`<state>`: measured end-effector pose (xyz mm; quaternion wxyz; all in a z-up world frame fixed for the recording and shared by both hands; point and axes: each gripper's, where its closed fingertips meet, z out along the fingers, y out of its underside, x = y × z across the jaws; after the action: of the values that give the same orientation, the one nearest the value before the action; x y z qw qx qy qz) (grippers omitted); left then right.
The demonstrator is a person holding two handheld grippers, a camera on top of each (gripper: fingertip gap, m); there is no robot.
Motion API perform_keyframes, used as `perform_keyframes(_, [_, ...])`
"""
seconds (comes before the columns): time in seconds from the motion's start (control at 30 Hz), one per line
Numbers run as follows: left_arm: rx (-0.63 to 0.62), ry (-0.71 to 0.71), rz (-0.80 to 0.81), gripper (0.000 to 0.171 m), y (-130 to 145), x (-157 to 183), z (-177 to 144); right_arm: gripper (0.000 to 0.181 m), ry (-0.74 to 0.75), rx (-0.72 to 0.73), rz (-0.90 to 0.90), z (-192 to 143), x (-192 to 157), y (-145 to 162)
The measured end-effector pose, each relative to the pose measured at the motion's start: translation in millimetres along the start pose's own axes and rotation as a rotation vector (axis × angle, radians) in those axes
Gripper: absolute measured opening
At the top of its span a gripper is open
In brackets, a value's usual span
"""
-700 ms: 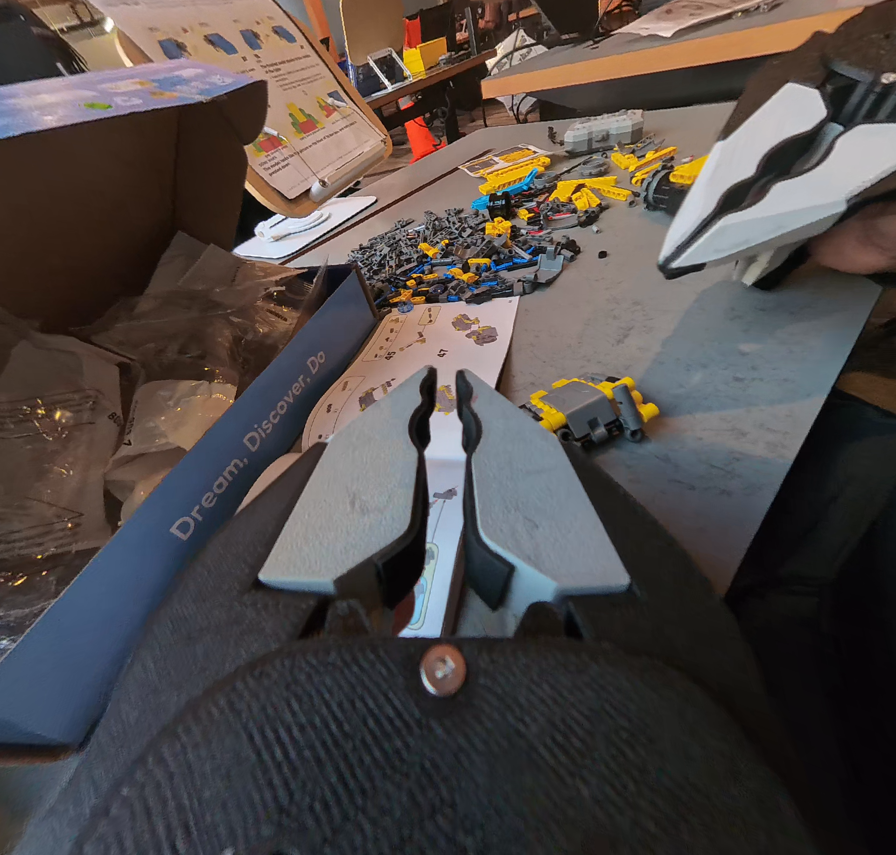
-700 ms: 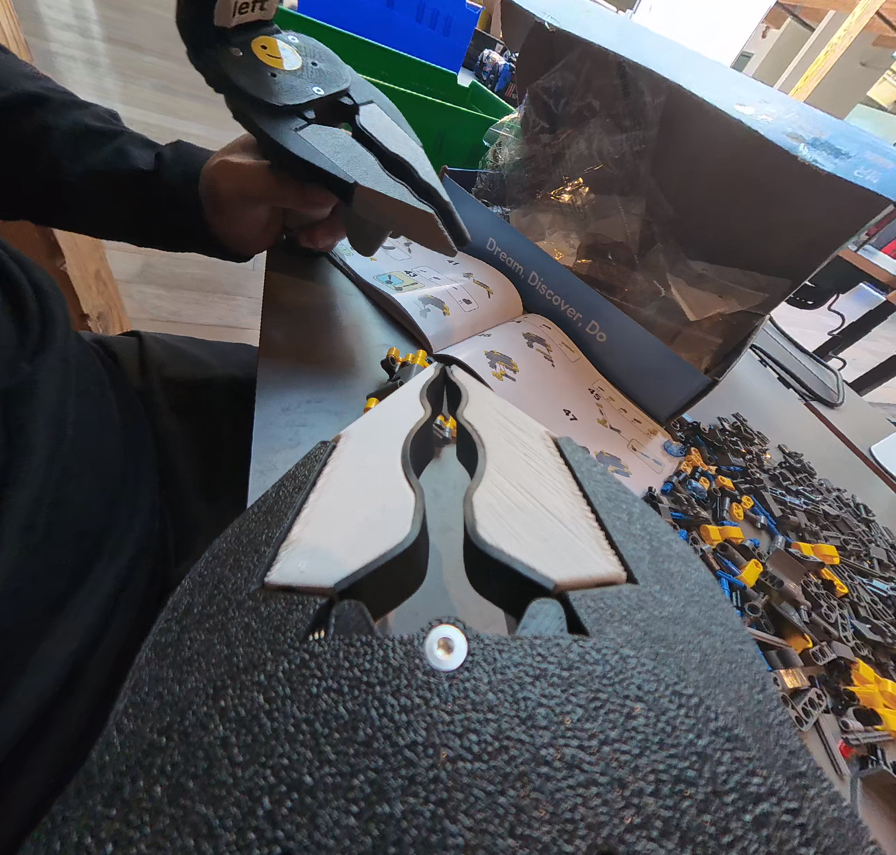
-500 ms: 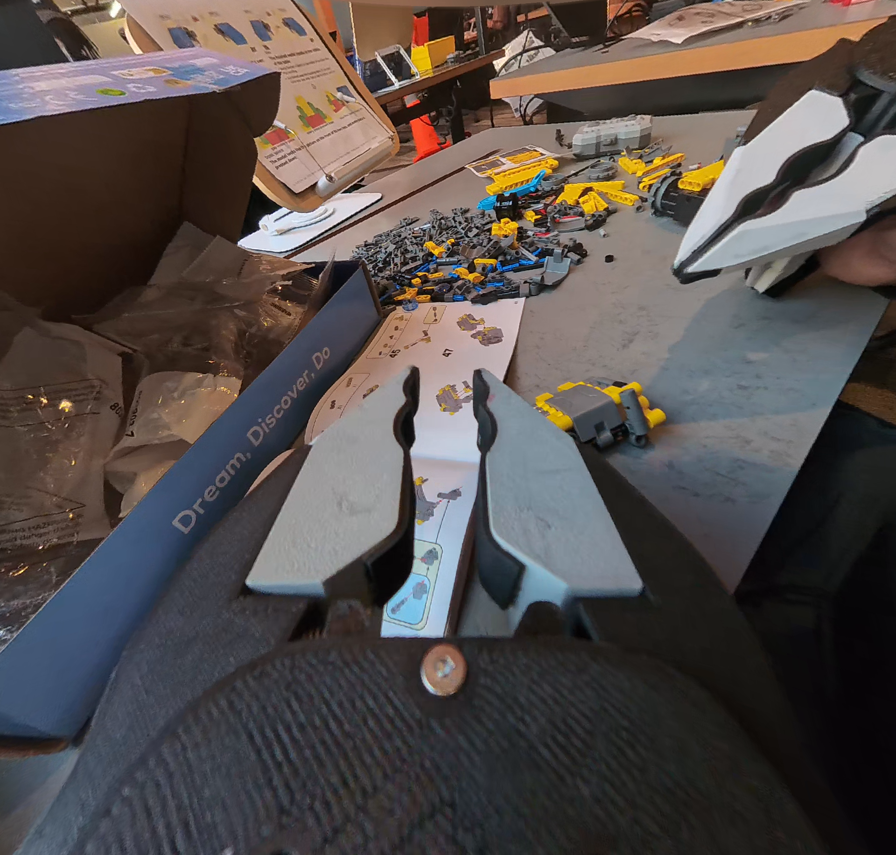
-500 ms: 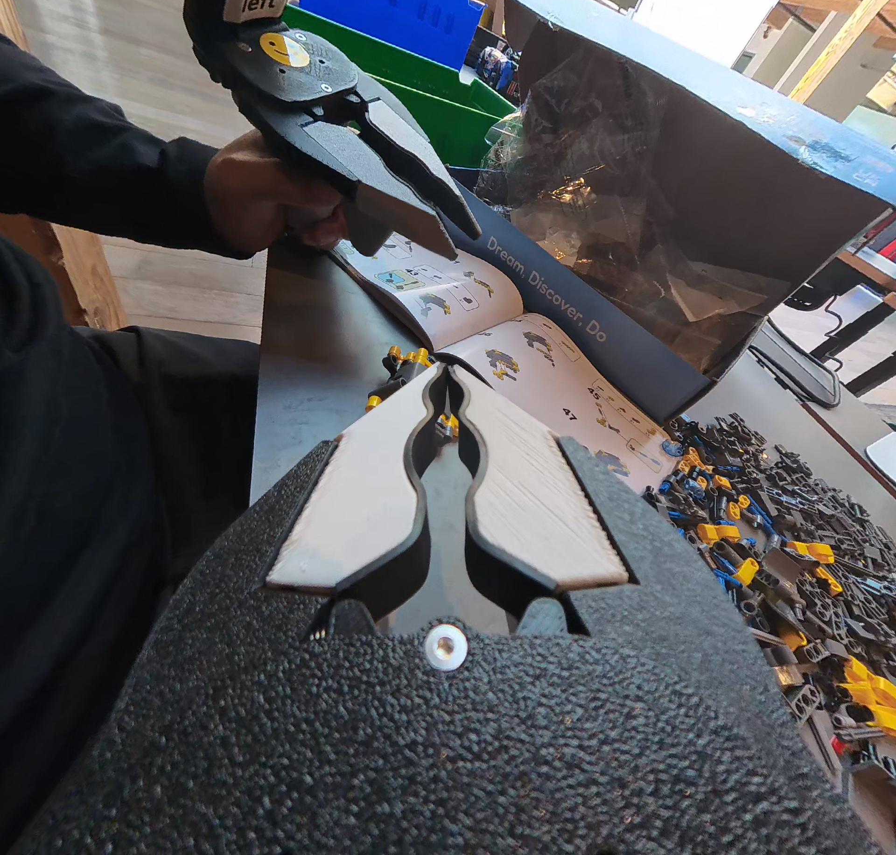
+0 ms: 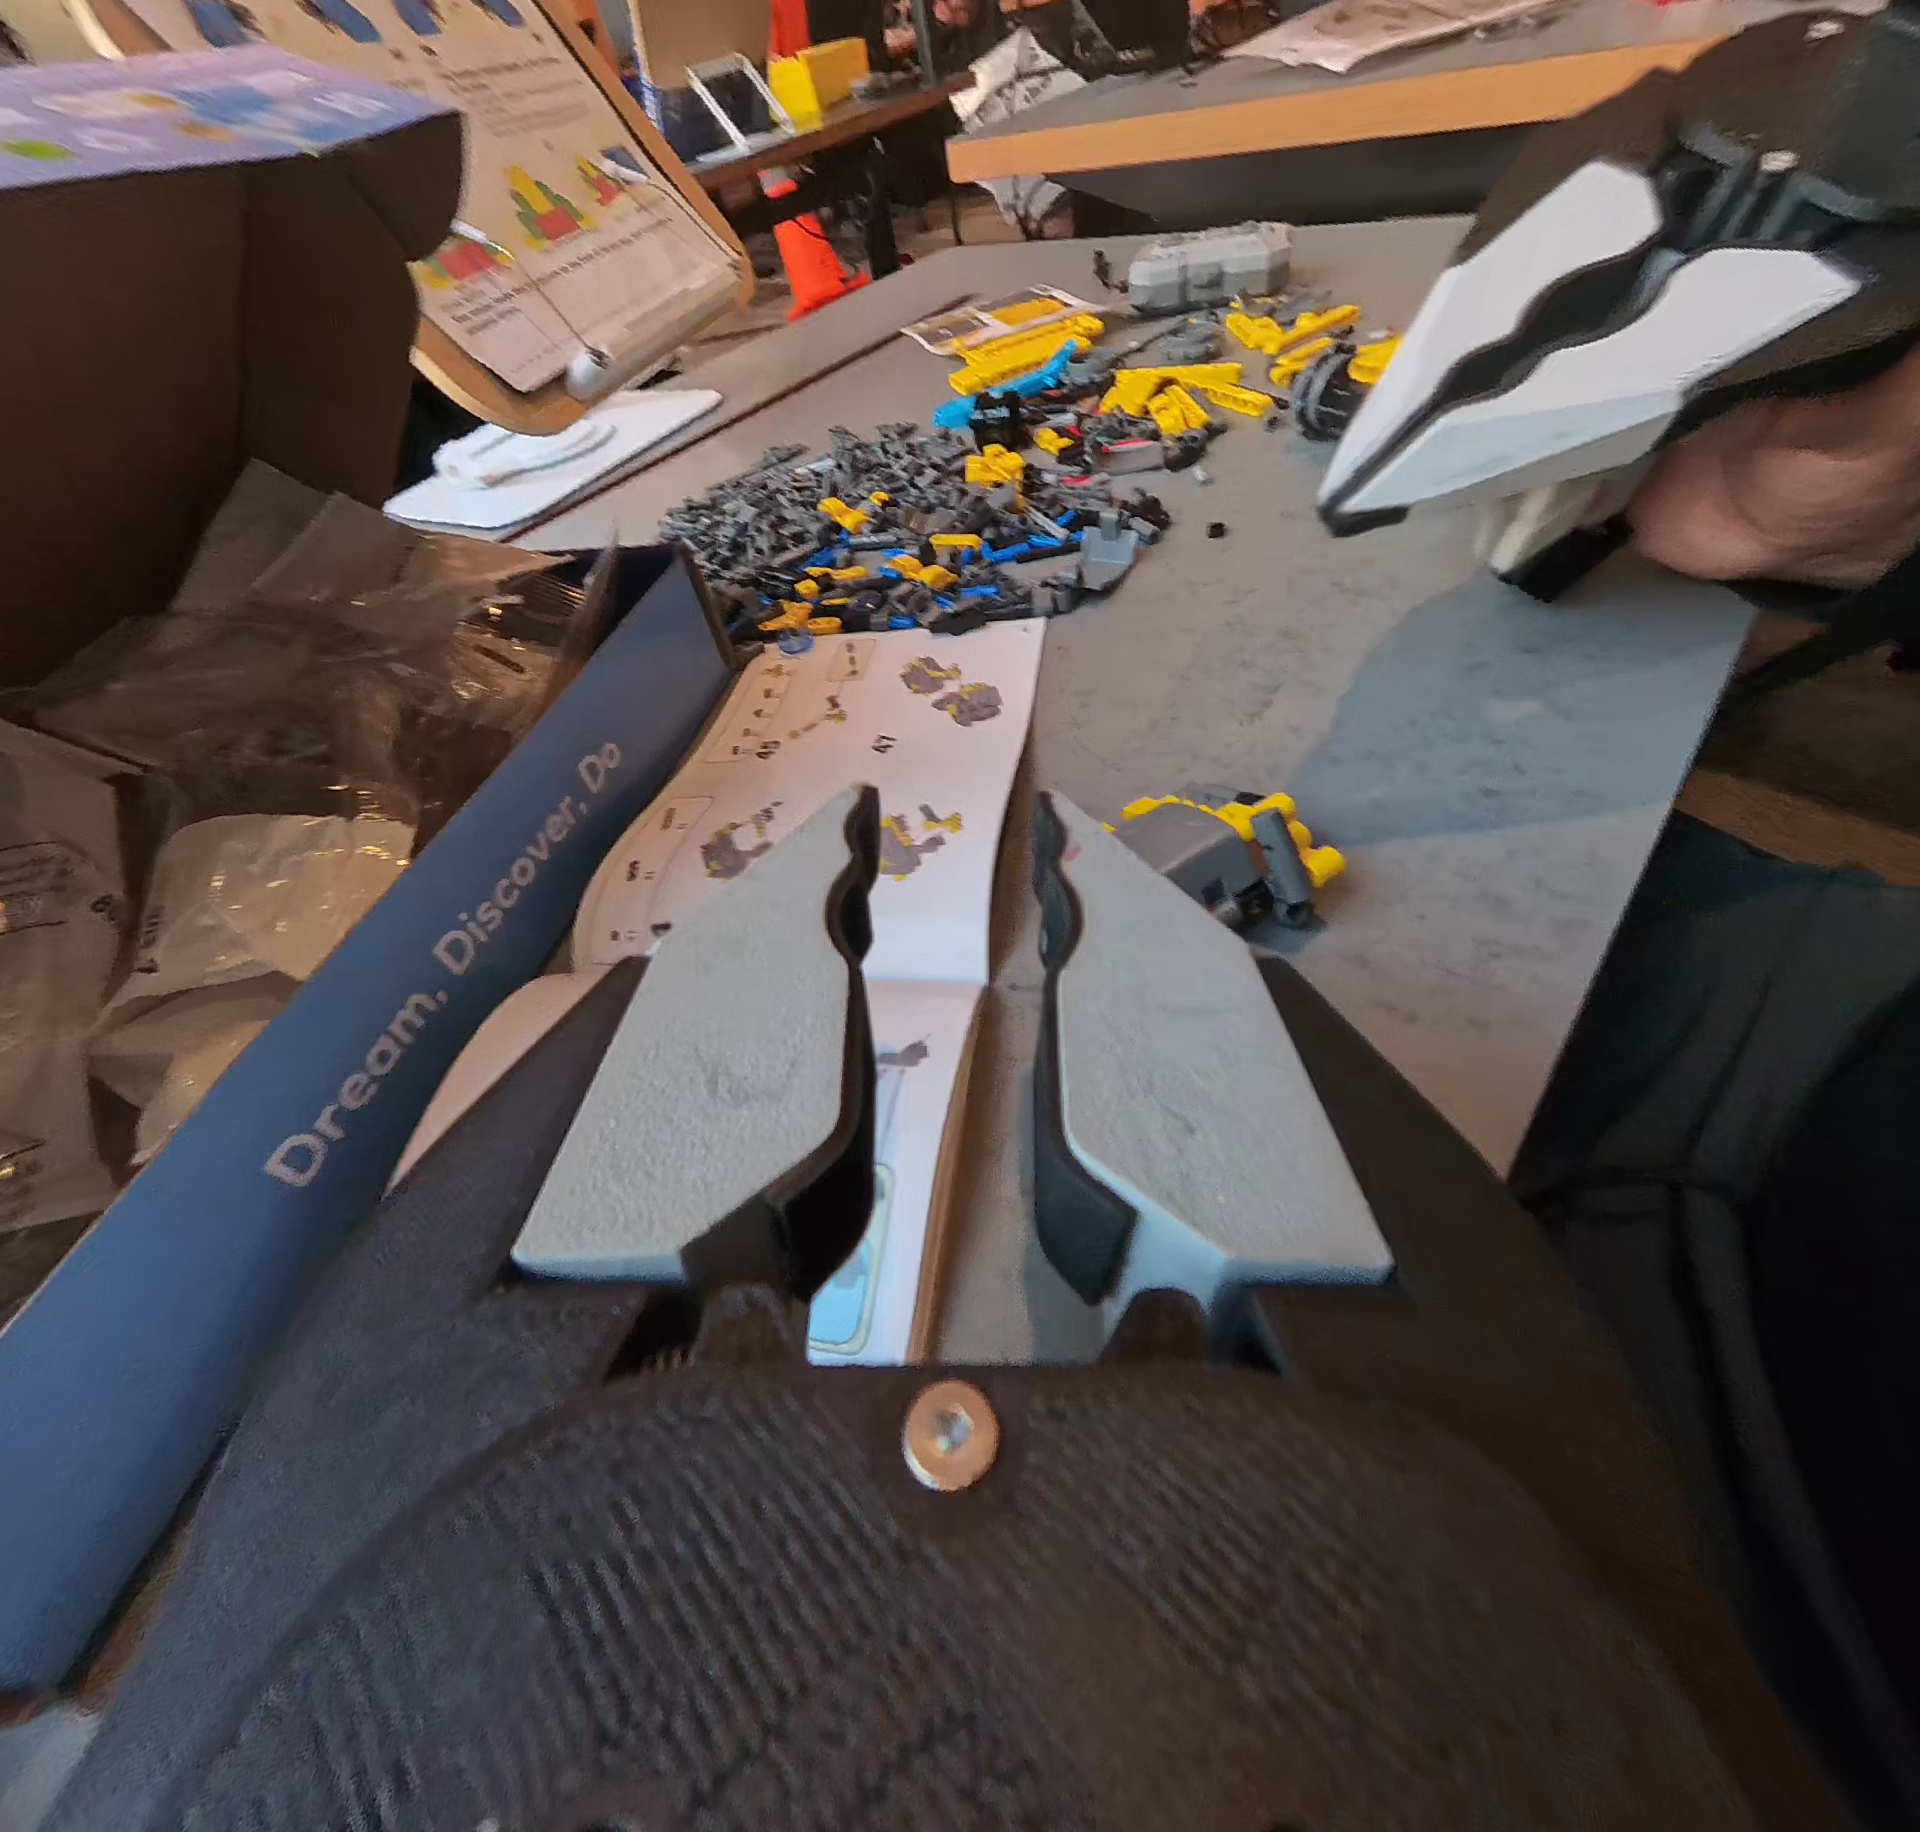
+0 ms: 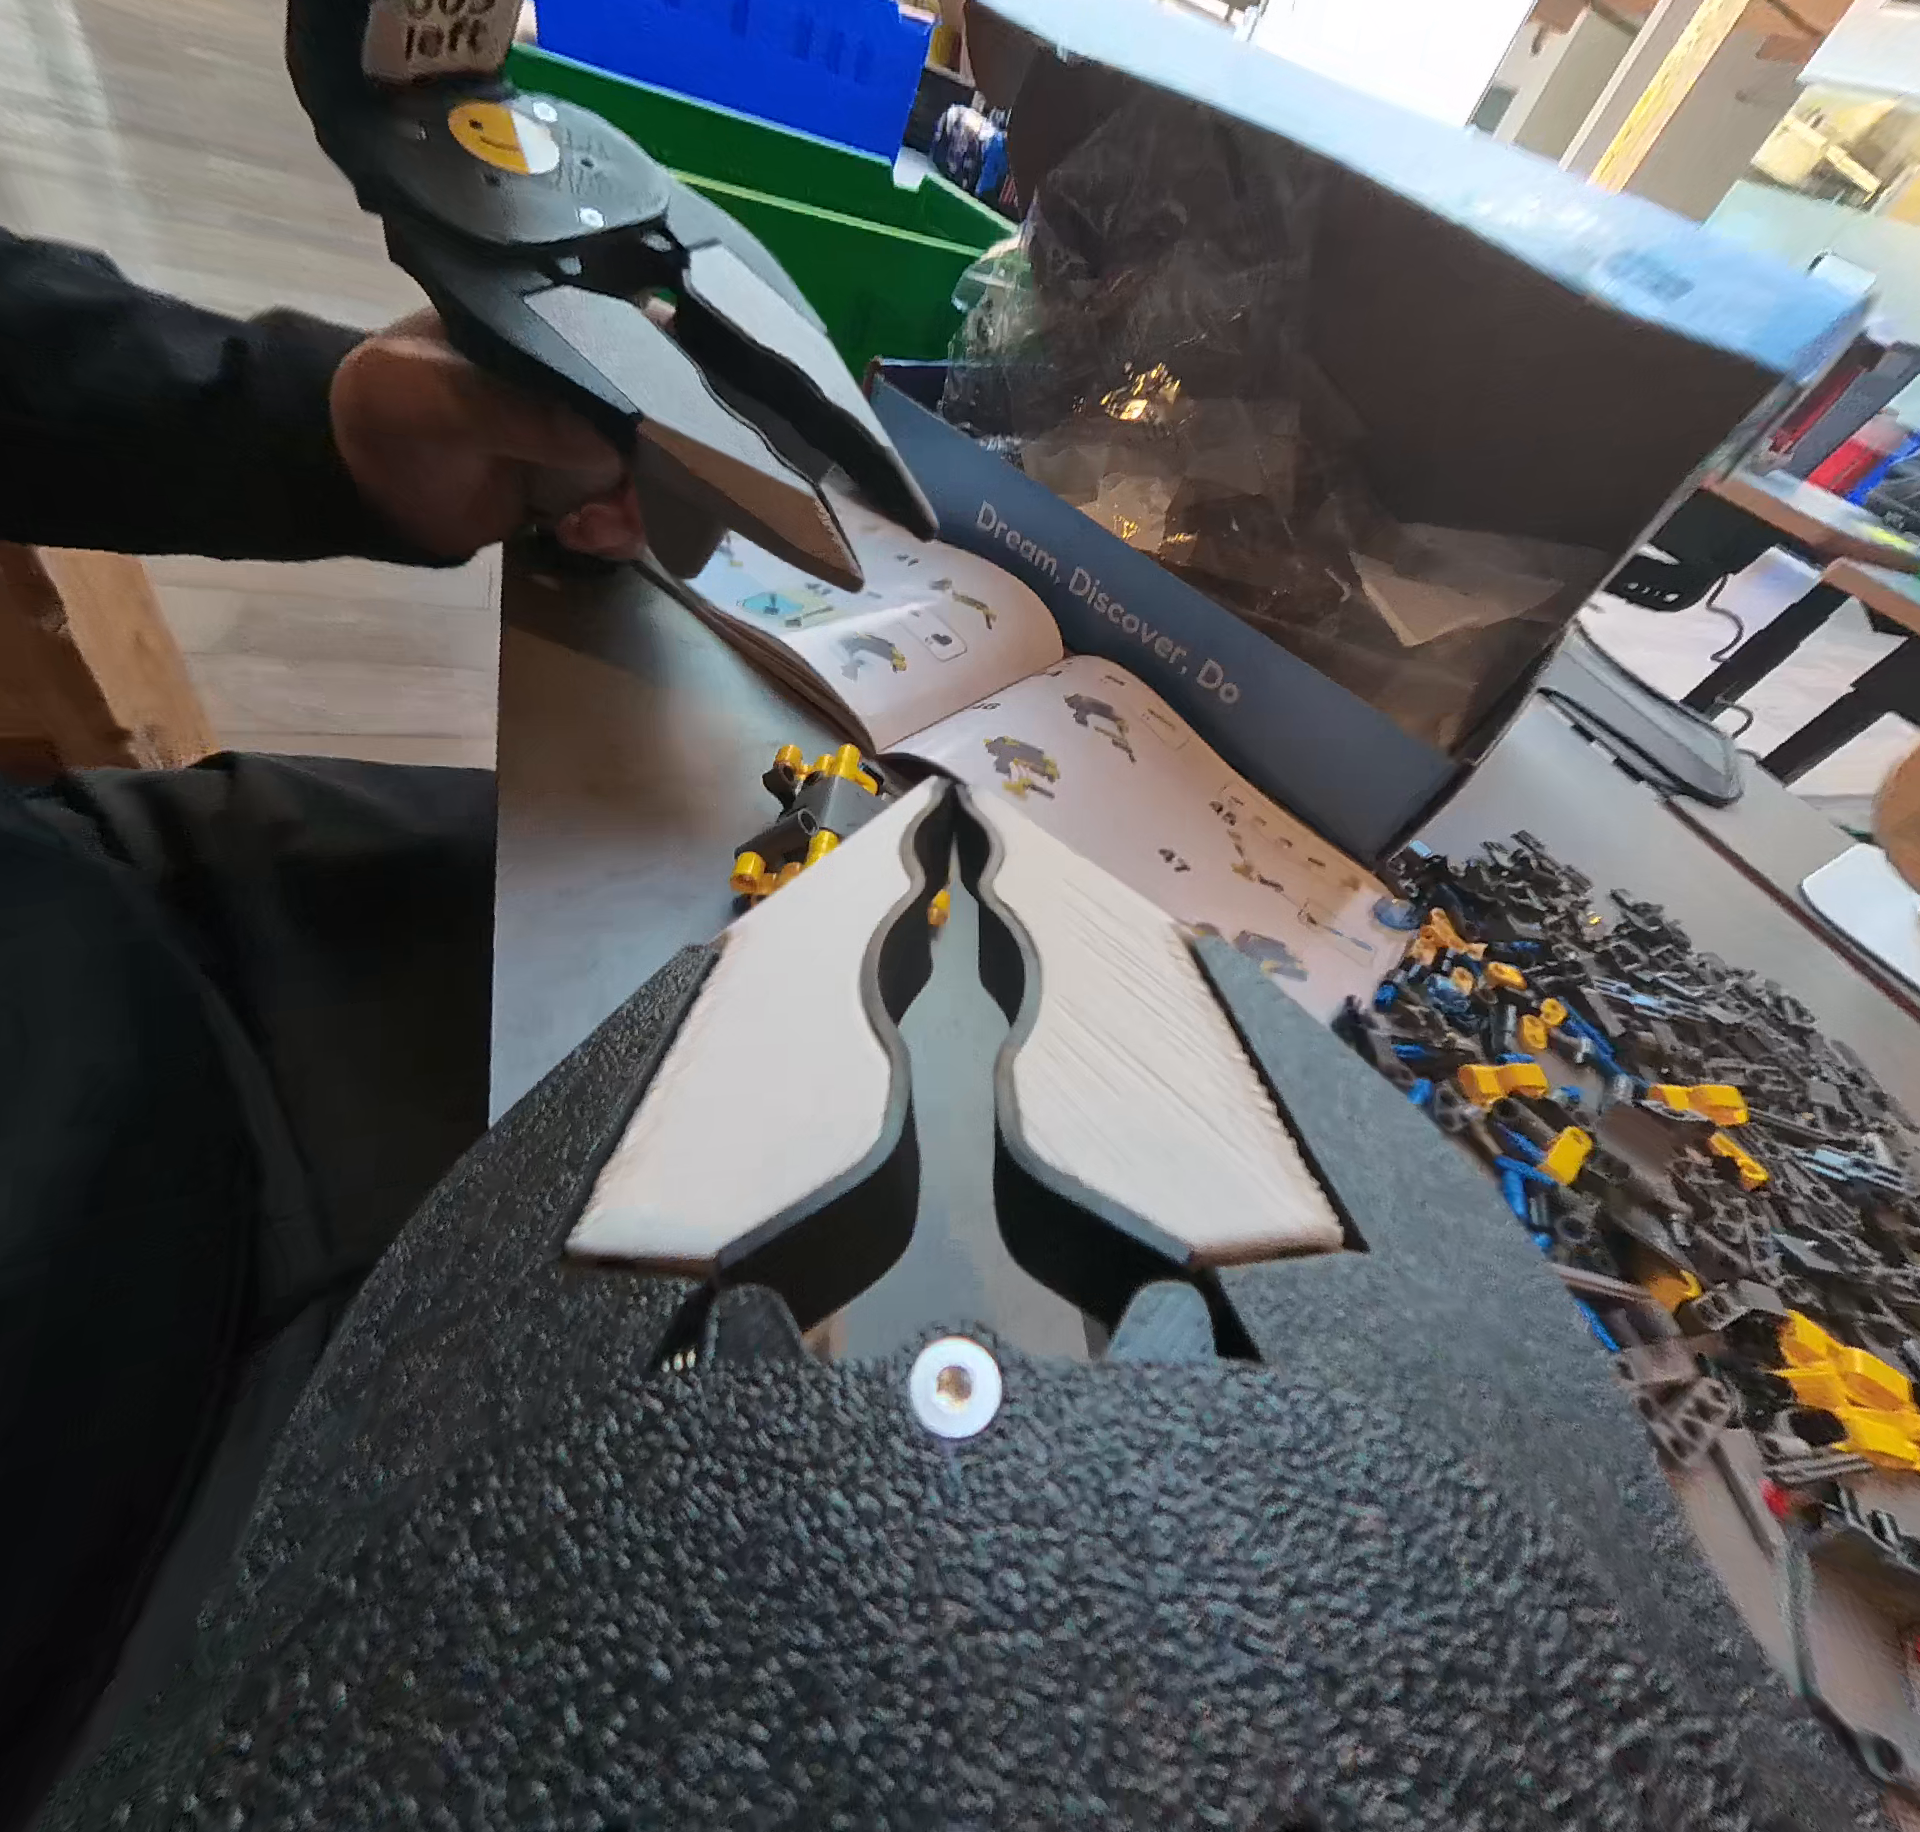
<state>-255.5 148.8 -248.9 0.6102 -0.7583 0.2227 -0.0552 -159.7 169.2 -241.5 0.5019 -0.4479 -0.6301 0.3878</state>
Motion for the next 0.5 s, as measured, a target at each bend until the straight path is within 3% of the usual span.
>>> perform_keyframes(0.13, [-0.082, 0.105, 0.004, 0.033, 9.0, 22.1, 5.4, 0.013, 0.002, -0.088, -0.023, 8.5, -3.4, 12.6])
perform_keyframes(0.33, [-0.085, 0.145, 0.007, 0.029, 9.0, 30.9, 4.5, 0.014, -0.004, -0.202, -0.164, 19.2, -16.6, 28.9])
perform_keyframes(0.5, [-0.148, 0.228, -0.005, 0.035, 17.0, 40.4, 8.4, 0.017, -0.024, -0.224, -0.176, 21.3, -19.9, 32.7])
